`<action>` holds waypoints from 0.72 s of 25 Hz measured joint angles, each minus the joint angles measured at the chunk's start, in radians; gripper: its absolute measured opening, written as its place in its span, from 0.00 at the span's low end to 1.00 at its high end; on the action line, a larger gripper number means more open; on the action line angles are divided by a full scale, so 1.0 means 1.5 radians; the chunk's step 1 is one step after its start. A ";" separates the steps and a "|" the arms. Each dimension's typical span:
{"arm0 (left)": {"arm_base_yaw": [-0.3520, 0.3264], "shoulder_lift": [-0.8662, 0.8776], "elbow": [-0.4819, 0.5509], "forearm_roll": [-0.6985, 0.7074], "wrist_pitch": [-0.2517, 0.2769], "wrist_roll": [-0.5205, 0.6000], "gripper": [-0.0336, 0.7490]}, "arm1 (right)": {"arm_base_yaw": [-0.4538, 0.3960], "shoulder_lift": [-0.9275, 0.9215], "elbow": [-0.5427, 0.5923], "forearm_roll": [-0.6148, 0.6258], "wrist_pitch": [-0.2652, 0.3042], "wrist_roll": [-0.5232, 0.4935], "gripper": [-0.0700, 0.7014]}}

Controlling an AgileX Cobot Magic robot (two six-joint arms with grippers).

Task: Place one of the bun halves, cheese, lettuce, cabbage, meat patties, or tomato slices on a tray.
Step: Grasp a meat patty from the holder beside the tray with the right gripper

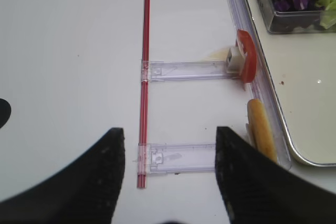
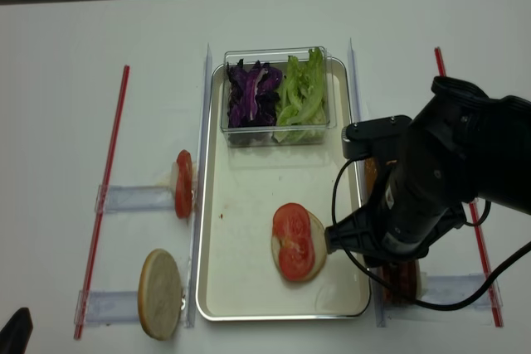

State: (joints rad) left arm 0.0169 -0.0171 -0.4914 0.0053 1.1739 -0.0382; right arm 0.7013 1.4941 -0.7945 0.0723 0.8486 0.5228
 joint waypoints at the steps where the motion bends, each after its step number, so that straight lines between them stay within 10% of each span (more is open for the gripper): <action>1: 0.000 0.000 0.000 0.000 0.000 0.000 0.55 | 0.000 0.000 0.000 0.000 0.000 0.002 0.43; 18: 0.000 0.000 0.000 0.000 0.000 0.000 0.55 | 0.000 0.036 -0.004 -0.023 0.005 0.013 0.32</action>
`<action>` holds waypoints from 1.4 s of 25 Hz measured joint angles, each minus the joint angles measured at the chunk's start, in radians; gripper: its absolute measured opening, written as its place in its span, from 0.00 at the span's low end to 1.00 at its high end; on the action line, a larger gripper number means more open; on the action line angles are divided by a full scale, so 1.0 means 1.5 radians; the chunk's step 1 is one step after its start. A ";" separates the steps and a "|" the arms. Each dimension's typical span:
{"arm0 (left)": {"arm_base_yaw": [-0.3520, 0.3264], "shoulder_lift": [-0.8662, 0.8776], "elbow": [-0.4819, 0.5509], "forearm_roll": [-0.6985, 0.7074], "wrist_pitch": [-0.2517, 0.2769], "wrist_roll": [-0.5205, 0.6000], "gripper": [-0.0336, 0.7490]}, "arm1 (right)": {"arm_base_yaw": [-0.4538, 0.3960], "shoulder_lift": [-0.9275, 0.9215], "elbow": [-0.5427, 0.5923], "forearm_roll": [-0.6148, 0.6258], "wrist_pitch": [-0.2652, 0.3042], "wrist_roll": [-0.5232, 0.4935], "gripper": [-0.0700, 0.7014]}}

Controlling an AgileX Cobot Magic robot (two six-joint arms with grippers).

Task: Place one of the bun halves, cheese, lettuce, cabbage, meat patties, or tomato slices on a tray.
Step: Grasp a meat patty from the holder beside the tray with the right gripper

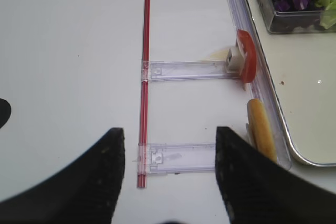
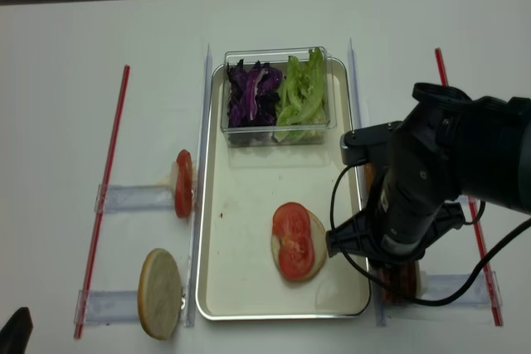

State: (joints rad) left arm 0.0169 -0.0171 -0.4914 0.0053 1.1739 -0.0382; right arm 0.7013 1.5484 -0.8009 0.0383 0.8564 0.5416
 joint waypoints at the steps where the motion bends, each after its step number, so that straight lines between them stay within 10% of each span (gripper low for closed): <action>1: 0.000 0.000 0.000 0.000 0.000 0.000 0.55 | 0.000 0.000 0.000 -0.002 0.002 0.000 0.31; 35: 0.000 0.000 0.000 0.002 0.000 -0.007 0.55 | 0.000 -0.041 0.000 -0.016 0.019 0.003 0.19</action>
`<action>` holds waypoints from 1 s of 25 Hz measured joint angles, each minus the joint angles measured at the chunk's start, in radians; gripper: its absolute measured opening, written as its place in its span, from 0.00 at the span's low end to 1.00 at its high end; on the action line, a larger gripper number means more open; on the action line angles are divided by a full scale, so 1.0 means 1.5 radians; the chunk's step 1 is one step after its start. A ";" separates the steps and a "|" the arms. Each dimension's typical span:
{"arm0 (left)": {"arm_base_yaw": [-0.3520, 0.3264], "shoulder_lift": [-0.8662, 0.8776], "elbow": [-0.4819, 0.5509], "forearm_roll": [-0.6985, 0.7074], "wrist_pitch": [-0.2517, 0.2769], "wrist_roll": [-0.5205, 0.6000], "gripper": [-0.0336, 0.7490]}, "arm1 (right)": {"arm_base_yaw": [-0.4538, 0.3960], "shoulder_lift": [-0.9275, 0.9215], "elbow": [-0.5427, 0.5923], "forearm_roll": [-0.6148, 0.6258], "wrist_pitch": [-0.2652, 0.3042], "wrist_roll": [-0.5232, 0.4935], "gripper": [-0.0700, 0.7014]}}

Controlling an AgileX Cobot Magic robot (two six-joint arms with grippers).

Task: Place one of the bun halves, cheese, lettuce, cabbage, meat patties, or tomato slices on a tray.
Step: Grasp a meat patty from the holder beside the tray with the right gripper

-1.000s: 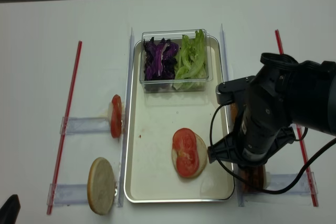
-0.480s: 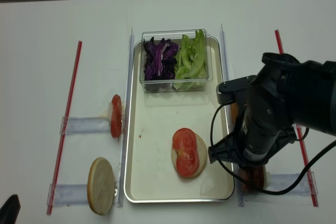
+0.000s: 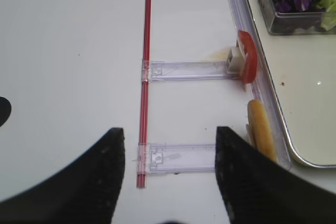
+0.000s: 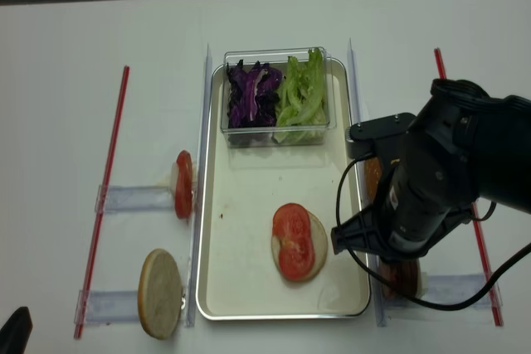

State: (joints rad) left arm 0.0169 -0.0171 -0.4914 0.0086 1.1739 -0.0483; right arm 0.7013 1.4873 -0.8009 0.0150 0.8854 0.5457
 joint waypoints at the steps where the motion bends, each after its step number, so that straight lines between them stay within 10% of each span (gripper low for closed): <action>1: 0.000 0.000 0.000 0.000 0.000 0.000 0.55 | 0.000 -0.004 0.000 0.002 0.001 0.000 0.19; 25: 0.000 0.000 0.000 0.000 0.000 -0.005 0.55 | 0.000 -0.059 0.000 0.066 0.011 -0.042 0.19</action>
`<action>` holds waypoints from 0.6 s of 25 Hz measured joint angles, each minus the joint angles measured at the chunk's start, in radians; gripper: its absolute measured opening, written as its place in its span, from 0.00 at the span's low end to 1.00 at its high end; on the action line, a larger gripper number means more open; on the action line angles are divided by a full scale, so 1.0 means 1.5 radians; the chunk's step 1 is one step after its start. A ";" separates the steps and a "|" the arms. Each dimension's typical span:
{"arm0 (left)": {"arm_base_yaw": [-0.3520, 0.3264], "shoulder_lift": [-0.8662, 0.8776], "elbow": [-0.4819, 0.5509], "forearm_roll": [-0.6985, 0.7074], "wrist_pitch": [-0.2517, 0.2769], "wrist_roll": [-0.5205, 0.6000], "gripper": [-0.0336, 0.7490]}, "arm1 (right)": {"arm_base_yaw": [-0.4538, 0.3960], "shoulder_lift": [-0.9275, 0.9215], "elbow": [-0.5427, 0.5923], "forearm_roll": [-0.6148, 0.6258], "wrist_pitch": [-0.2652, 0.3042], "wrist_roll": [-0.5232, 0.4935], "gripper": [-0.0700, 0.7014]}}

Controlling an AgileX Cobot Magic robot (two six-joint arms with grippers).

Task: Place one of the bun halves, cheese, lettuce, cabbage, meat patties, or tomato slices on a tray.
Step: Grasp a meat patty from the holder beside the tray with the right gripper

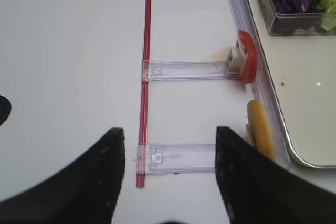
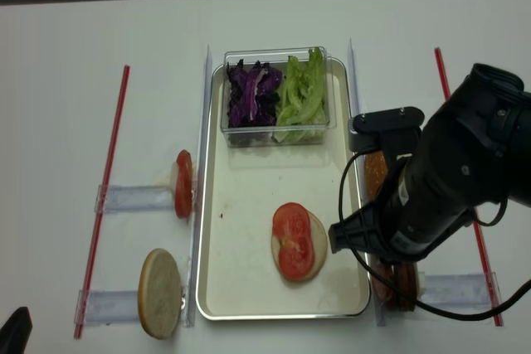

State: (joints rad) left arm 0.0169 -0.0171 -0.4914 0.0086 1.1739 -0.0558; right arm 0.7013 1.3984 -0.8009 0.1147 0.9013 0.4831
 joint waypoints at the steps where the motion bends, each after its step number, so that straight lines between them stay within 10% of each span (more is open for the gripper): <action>1: 0.000 0.000 0.000 0.000 0.000 0.000 0.55 | 0.000 -0.002 0.000 0.002 0.000 -0.001 0.19; 15: 0.000 0.000 0.000 0.001 0.000 -0.001 0.55 | 0.000 -0.018 0.000 0.022 -0.012 -0.036 0.19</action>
State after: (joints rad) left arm 0.0169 -0.0171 -0.4914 0.0095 1.1739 -0.0573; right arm 0.7013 1.3712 -0.8009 0.1470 0.8834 0.4292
